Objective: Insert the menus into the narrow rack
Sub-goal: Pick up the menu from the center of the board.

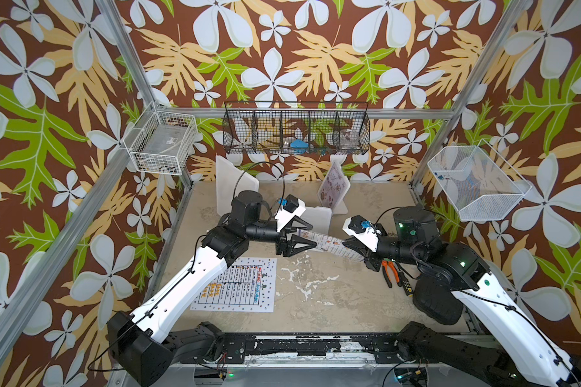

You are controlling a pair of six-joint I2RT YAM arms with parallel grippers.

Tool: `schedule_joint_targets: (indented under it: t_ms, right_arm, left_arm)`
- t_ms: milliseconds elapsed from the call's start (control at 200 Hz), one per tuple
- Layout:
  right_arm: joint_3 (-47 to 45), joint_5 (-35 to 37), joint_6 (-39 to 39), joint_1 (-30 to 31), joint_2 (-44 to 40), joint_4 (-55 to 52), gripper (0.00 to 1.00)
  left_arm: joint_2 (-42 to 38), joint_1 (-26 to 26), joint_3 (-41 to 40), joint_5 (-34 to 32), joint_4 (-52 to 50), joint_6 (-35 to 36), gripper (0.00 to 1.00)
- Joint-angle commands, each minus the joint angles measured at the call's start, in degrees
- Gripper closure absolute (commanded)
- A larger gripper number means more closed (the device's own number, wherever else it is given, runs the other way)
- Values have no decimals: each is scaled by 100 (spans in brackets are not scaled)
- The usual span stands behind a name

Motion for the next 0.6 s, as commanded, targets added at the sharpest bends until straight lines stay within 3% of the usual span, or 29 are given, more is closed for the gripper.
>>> schedule_joint_targets:
  t_ms: [0, 255, 596]
  right_arm:
    - [46, -89, 142, -28, 27, 14, 100]
    - [163, -1005, 206, -460, 10, 27, 100]
    - [143, -1230, 197, -471, 107, 32, 100]
  left_arm:
    - [-25, 0, -20, 43, -10, 71, 39]
    - [-103, 0, -74, -141, 4, 121, 42]
    - [-144, 0, -50, -75, 45, 49, 65]
